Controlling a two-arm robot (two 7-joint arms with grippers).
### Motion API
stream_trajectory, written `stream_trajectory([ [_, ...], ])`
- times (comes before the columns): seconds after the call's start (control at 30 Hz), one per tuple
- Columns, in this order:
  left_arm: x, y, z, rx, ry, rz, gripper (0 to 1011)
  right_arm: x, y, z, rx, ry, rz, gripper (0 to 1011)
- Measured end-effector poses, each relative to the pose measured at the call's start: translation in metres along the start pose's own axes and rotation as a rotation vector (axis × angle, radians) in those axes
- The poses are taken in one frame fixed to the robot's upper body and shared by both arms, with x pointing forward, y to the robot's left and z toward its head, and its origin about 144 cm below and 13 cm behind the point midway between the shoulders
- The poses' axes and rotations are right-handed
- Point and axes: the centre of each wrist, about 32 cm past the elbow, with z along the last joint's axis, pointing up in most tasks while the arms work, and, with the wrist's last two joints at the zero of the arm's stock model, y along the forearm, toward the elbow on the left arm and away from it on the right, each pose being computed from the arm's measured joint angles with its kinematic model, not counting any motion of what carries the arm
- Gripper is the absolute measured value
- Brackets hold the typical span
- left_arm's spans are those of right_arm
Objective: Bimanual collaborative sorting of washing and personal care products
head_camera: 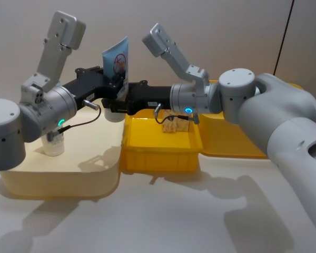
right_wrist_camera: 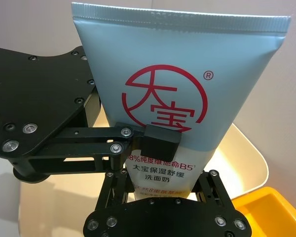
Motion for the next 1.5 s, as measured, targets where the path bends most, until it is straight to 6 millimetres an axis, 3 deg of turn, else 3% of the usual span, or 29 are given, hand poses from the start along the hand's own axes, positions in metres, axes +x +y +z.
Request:
stream_trajectory([
  [0.33,0.000,0.000,0.000,0.000,0.000,0.000,290,0.000,0.000,0.000,0.000,0.000,0.000,559],
  [1.1,0.000,0.000,0.000,-0.001,0.000,0.000,974,0.004,-0.006,0.002,0.007,-0.018,-0.011,559],
  [1.5,0.000,0.000,0.000,0.000,0.000,0.000,1003,0.018,-0.038,0.004,-0.025,-0.057,-0.108,559],
])
